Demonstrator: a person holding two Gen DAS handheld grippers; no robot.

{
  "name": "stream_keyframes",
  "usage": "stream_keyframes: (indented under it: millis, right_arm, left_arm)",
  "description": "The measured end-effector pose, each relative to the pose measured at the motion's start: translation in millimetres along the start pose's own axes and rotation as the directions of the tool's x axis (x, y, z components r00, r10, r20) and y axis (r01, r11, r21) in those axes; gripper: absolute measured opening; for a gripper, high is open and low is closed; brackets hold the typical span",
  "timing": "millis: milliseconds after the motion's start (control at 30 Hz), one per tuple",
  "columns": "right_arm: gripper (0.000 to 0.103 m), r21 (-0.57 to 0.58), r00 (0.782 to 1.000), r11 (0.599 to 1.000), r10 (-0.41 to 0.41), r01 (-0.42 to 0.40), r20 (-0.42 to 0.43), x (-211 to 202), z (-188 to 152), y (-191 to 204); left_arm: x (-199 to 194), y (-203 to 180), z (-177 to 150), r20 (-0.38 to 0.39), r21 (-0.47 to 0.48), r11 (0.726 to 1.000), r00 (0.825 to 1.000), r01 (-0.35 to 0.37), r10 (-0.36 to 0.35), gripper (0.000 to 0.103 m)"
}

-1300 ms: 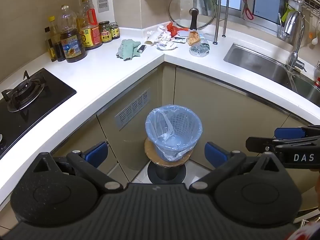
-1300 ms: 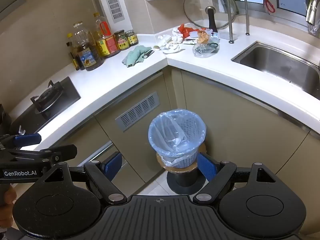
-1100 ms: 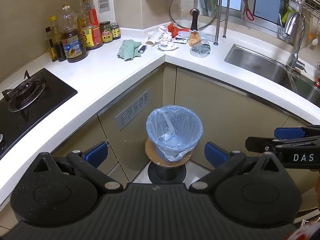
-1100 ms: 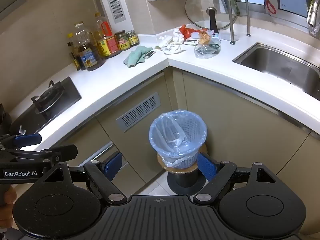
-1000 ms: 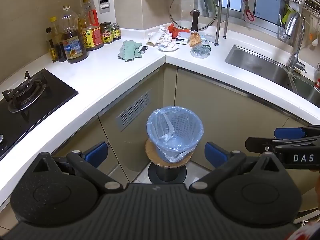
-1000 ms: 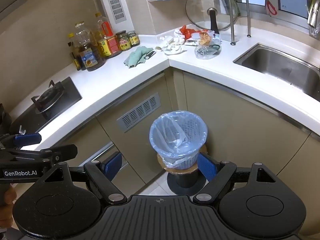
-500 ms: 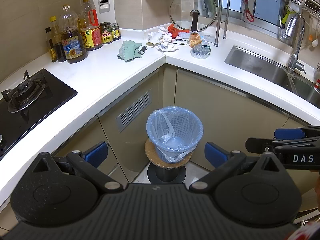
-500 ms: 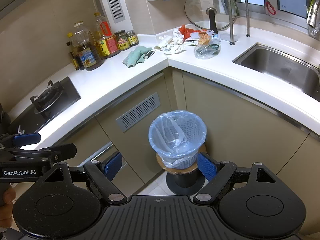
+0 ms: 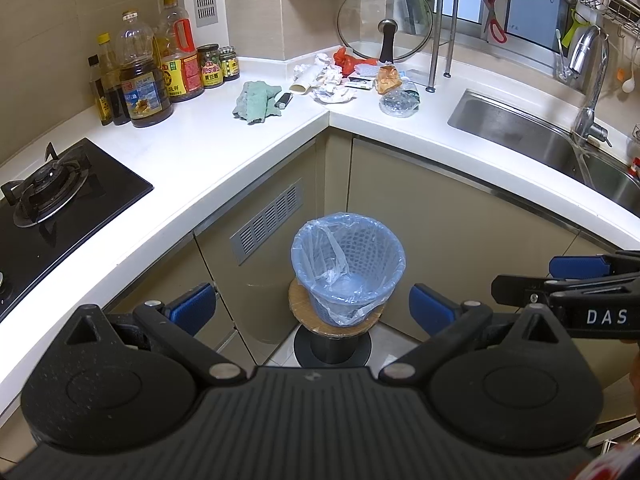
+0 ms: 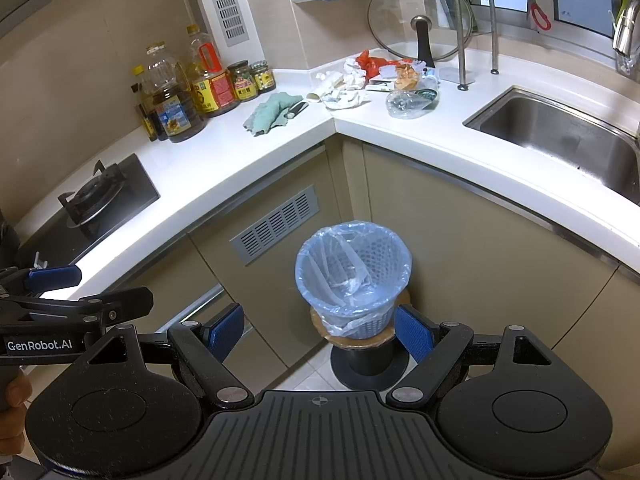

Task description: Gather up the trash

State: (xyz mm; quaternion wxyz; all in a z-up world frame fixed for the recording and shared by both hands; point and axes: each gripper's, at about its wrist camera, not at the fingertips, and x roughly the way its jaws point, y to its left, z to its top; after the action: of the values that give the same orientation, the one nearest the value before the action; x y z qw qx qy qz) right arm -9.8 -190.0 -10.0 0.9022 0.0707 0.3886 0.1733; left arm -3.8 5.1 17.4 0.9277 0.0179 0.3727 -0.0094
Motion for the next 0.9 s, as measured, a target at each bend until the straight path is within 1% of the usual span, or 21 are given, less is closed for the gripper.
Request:
stream_keyframes:
  millis: [300,367,900]
  right_arm:
    - [0.082,0.0,1.0,1.0,-0.001,0.001,-0.001,0.4,0.1,-0.2]
    - [0.082,0.0,1.0,1.0,-0.001,0.001,-0.001,0.5,0.1,-0.2]
    - [0.082,0.003,1.0,1.0,-0.002,0.002,-0.002,2.9,0.7,-3.0]
  left_arm:
    - [0.6,0.7,-0.3,-0.001,-0.001,1.0,1.0,-0.001,0.001,0.103]
    - [8.7,-3.2,1.5,-0.003,0.002,1.0,1.0,-0.002,0.002,0.103]
    - [9.1,-2.6,0.4,-0.002,0.001,1.0,1.0,-0.001,0.001,0.103]
